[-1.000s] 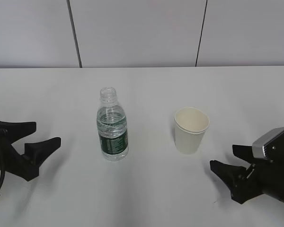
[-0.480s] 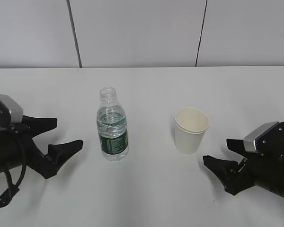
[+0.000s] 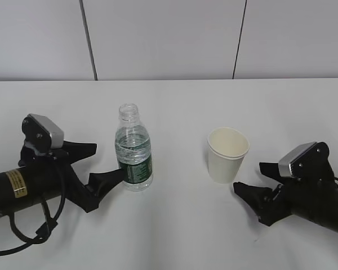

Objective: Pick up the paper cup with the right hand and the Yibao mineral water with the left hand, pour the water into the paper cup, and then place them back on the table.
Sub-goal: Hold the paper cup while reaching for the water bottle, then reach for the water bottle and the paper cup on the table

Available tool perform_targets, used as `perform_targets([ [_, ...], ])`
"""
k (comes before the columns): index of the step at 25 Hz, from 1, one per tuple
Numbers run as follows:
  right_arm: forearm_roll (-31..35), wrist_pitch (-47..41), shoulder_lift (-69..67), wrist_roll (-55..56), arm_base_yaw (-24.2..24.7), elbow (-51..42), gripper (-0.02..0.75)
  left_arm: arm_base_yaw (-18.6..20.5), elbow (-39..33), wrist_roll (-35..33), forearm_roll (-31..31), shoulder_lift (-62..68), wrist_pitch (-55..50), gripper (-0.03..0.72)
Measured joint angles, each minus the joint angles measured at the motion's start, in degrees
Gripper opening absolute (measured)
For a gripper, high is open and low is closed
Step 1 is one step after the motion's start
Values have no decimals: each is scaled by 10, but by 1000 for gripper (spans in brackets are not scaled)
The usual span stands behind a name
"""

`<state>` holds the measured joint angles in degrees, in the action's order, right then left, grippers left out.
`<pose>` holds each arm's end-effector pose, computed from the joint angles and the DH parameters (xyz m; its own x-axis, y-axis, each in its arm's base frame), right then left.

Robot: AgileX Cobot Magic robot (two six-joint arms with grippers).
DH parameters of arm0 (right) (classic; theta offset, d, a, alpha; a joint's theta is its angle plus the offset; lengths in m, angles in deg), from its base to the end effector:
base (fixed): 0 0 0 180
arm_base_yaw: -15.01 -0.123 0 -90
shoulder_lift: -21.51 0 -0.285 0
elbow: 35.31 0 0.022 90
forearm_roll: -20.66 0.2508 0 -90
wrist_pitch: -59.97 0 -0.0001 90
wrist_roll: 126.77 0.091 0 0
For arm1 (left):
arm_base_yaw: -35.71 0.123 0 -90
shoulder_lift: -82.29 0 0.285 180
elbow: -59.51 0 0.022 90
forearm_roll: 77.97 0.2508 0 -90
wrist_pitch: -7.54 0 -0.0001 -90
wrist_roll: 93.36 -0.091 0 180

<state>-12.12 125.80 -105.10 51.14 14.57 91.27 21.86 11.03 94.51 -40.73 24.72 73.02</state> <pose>0.2612 0.0469 0.0636 -0.3228 -0.2547 -0.9116 -0.5600 0.8278 -0.0330 0.2649 -0.1169 0.0924 -0.2215 0.1986 -0.9547 0.7475 0.6634 -0.0355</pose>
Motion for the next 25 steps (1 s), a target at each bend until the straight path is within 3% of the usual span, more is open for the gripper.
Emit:
perform_targets([
  [12,-22,0,-17,13,0,33,660,-8,36,70,29,28,1,613],
  [25,-36,0,-29,14,0,33,659,-25,71,90,69,33,0,613],
])
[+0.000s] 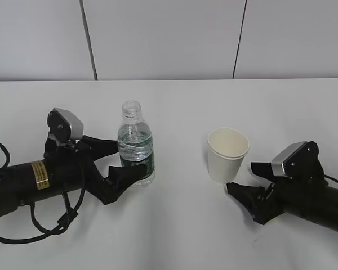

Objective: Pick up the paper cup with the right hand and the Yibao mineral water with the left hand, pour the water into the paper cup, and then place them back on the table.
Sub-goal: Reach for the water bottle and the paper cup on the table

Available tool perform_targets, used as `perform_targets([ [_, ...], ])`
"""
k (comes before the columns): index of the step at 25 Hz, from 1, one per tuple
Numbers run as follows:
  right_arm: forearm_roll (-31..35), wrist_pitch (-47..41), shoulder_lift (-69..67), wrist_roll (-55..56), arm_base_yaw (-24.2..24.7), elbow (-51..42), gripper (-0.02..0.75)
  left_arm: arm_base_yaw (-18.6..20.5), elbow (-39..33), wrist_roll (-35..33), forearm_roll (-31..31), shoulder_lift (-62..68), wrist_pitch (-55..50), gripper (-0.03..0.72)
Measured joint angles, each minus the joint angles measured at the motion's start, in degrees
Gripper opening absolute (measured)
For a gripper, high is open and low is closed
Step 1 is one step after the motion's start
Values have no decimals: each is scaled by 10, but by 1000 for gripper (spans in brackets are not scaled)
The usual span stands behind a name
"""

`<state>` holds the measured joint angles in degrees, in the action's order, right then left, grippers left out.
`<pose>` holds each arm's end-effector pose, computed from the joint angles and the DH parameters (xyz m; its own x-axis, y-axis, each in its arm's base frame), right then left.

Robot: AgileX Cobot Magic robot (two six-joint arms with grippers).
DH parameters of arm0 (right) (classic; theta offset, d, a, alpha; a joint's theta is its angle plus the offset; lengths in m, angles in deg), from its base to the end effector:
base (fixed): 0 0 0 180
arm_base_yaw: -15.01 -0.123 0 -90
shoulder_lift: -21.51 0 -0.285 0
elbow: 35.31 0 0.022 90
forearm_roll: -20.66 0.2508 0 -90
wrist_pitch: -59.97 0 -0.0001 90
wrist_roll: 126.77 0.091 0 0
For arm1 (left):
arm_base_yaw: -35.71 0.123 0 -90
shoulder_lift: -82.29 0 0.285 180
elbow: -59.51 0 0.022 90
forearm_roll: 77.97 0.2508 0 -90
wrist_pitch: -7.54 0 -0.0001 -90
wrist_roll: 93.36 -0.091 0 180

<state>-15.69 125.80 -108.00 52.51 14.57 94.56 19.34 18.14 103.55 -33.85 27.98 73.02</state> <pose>0.2716 0.0513 0.0553 -0.3146 -0.2552 -0.9143 -0.6029 0.7977 -0.0152 0.2814 -0.1427 0.0914 -0.2498 0.1439 -0.9575 0.8159 0.5638 -0.1282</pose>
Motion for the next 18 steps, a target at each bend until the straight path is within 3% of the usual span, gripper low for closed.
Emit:
perform_targets([
  [10,-6,0,-7,1,0,0,647,-15,39,14,2,46,0,613],
  [18,-9,0,-7,1,0,1,644,-16,45,14,-34,48,0,611],
])
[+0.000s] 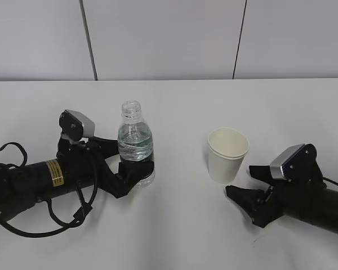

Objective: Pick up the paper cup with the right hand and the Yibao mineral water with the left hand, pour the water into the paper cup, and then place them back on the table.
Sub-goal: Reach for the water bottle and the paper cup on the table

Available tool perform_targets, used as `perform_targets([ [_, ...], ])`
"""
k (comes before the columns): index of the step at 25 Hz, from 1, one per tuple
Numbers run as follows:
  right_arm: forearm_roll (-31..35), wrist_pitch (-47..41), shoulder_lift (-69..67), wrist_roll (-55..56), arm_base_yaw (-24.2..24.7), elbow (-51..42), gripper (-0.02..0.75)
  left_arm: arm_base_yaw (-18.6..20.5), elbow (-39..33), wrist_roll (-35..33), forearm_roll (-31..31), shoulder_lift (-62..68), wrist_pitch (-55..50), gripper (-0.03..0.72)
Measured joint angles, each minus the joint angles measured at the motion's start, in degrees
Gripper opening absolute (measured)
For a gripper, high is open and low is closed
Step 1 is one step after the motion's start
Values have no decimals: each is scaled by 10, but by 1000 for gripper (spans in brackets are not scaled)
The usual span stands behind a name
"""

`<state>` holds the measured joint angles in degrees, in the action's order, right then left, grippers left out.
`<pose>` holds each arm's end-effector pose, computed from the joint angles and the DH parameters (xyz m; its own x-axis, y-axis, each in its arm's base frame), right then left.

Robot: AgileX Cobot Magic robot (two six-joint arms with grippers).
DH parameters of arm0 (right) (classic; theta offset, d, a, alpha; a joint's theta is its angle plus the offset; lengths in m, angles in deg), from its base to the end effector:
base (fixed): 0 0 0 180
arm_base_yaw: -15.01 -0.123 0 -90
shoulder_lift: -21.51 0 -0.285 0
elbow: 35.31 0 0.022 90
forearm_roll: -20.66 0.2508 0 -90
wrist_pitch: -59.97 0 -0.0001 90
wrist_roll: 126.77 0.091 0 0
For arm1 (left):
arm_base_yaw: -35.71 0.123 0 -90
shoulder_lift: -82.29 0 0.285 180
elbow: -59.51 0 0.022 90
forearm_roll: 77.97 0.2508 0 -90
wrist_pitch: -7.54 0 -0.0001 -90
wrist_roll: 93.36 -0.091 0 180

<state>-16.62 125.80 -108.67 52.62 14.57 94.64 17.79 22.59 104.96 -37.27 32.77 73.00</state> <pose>0.2704 0.0523 0.0522 -0.3210 -0.2589 -0.9110 -0.6153 0.7883 -0.0073 0.2980 -0.1531 0.0765 -0.2829 0.1112 -0.9527 0.7899 0.5904 -0.1656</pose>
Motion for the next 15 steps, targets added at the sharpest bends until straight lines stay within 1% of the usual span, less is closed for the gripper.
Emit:
perform_targets([
  [4,0,0,0,0,0,0,636,-7,0,0,-5,0,0,591],
  [8,0,0,0,0,0,0,630,-21,0,0,-5,0,0,533],
  [12,0,0,0,0,0,0,624,-26,0,0,-14,0,0,475],
  [15,0,0,0,0,0,0,614,-27,0,0,-22,0,0,456],
])
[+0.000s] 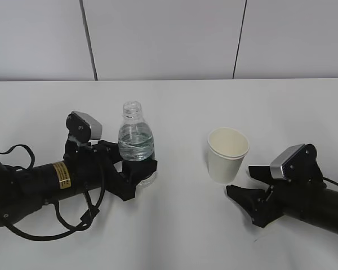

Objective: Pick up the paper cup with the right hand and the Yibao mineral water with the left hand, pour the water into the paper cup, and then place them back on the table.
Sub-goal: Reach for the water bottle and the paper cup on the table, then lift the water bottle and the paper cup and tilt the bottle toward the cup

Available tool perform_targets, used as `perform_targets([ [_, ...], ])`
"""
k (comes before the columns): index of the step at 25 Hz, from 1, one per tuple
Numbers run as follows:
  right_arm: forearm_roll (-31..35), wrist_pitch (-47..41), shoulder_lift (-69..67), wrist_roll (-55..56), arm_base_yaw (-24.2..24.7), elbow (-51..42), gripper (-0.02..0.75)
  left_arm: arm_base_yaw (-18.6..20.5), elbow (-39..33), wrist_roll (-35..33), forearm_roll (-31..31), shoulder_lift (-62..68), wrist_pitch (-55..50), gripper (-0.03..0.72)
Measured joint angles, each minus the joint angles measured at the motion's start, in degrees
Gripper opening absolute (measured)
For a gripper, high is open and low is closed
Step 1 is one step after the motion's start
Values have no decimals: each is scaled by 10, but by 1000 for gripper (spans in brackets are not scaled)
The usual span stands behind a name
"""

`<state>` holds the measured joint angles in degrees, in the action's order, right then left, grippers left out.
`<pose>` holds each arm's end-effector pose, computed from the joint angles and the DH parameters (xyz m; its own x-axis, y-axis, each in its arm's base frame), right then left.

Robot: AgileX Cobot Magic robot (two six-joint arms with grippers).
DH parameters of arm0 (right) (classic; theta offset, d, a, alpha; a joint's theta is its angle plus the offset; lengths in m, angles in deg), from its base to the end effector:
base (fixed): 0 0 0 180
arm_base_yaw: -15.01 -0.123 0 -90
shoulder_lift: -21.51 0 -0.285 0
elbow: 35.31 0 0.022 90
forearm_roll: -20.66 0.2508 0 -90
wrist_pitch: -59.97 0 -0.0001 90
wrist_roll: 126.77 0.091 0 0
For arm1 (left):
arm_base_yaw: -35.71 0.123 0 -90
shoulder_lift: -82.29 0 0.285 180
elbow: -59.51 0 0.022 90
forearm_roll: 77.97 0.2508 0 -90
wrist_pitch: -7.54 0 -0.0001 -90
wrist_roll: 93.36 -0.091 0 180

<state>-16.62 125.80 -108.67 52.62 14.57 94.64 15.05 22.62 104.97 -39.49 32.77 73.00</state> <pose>0.2704 0.0523 0.0522 -0.3210 -0.2589 -0.9110 -0.6153 0.7883 -0.0073 0.2932 -0.1656 0.0771 -0.2841 0.1062 -0.9529 0.7953 0.5811 -0.1724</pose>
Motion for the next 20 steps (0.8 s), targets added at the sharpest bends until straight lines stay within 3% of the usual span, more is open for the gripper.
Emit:
perform_targets([
  [12,-5,0,-4,0,0,25,594,0,0,0,-7,0,-1,439],
  [20,-5,5,-30,13,0,35,671,0,0,-5,-6,0,-2,435],
])
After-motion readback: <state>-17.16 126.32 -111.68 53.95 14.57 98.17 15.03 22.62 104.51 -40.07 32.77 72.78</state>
